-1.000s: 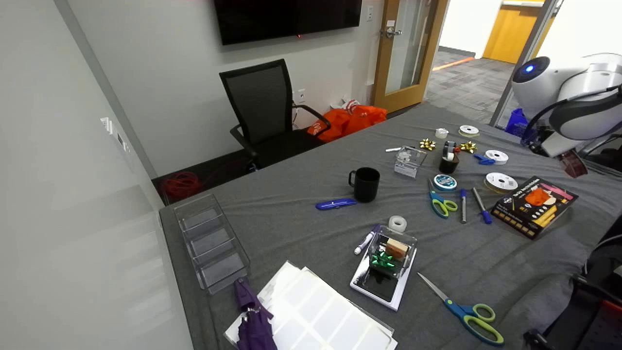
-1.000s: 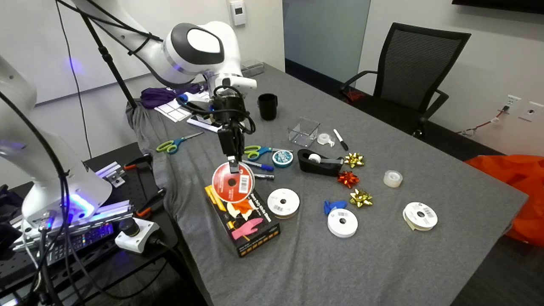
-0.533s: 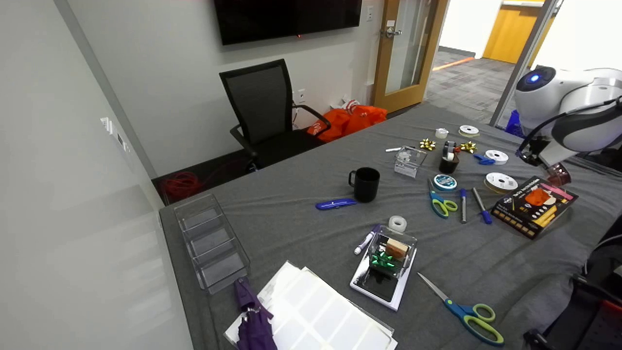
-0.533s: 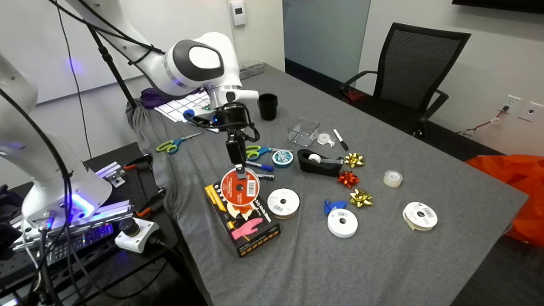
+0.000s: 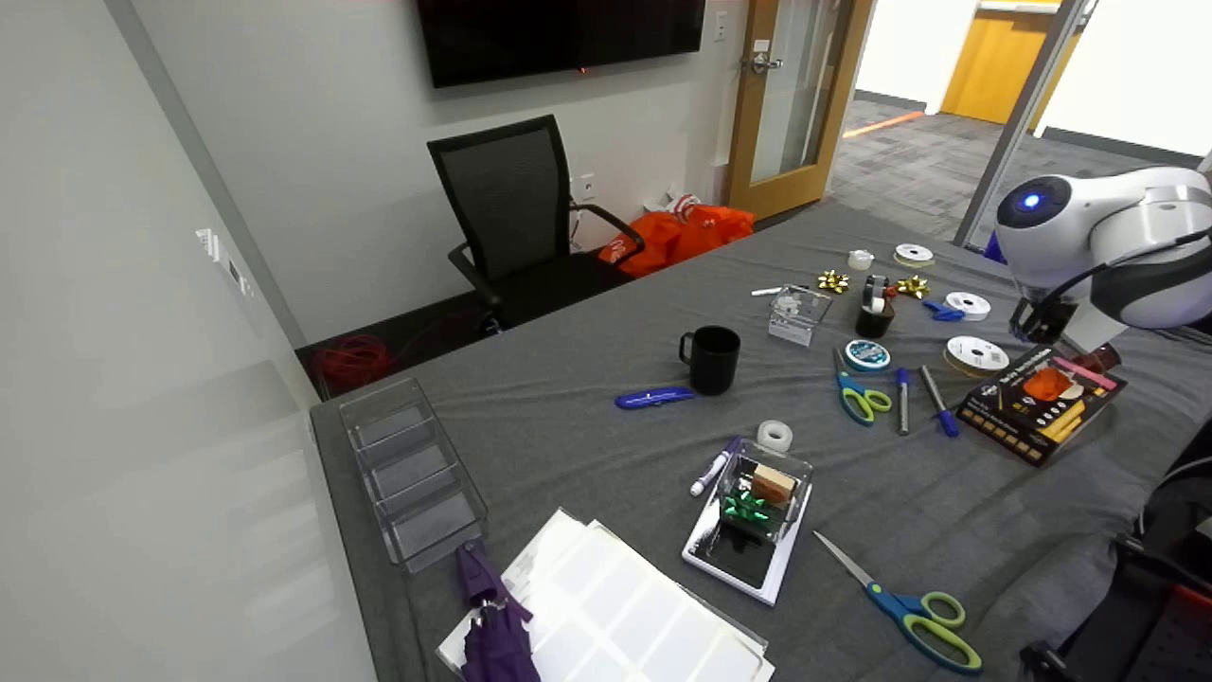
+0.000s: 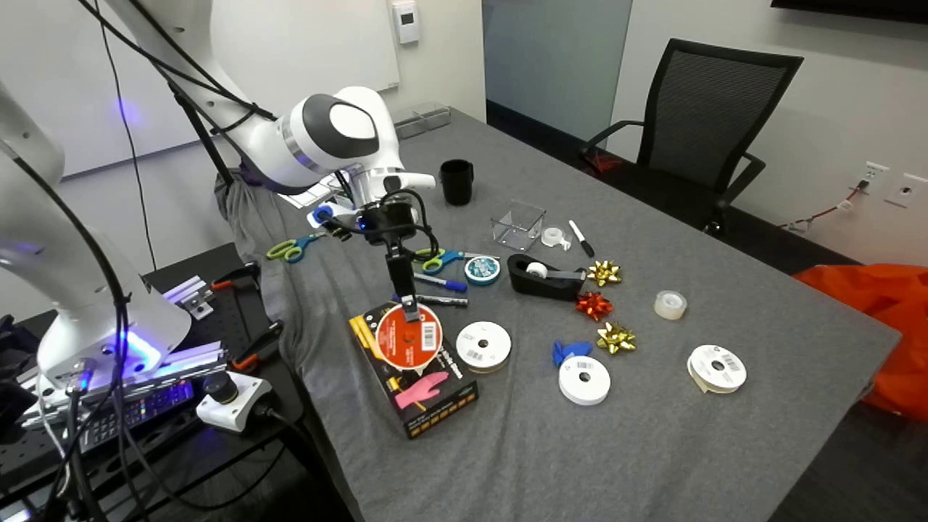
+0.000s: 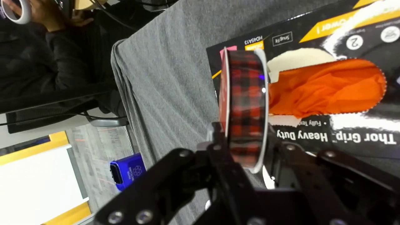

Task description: Remove the orange object from the clear case and put it on the black box

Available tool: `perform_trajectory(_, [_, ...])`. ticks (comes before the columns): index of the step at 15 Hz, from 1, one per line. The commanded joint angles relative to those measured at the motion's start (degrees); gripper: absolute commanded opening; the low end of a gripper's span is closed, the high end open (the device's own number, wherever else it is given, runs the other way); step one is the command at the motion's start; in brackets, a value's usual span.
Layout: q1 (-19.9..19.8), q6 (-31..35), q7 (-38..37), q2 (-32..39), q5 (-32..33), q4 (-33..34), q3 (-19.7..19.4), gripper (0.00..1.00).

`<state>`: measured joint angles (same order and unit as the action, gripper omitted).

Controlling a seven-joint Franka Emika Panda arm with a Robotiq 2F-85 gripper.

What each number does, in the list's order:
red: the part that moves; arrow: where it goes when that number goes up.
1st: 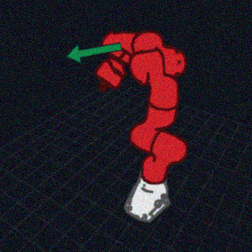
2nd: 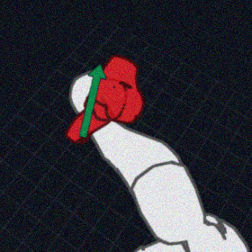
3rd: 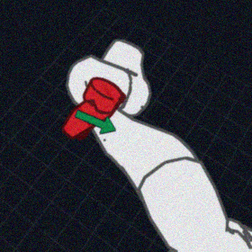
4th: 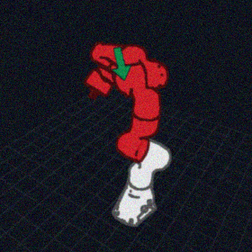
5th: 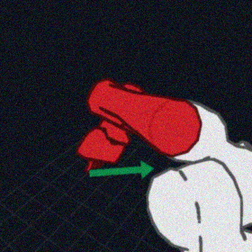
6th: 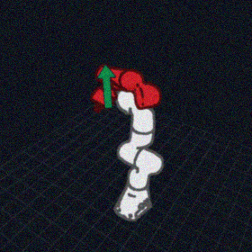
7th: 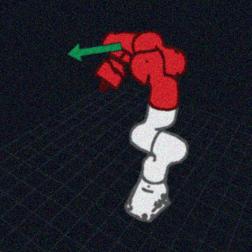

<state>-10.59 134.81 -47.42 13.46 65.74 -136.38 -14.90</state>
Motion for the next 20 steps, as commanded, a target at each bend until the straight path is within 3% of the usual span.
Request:
perform_trajectory(1, [-0.4, 1.3, -2.1, 0.5, 4.6, -2.2, 0.3, 0.39])
perform_trajectory(2, [-0.4, 1.3, -1.9, 0.8, 4.8, -2.6, 0.6, 0.56])
perform_trajectory(5, [-0.8, 2.7, 0.4, 0.1, 1.9, -3.5, 1.6, 0.77])
perform_trajectory(8, [-1.3, 5.0, 6.1, -1.7, -7.2, -4.2, 3.1, 0.97])
perform_trajectory(11, [-1.9, 7.0, 15.9, -3.9, -22.3, -4.8, 5.0, 1.0])
perform_trajectory(16, [-5.0, 4.6, 33.8, -9.3, -48.8, -4.4, 9.7, 1.0])
perform_trajectory(17, [-2.1, 3.8, 37.0, -10.2, -53.6, -3.7, 7.1, 1.0])
perform_trajectory(20, [-2.0, 2.5, 42.7, -12.6, -61.1, -2.4, 6.2, 1.0])
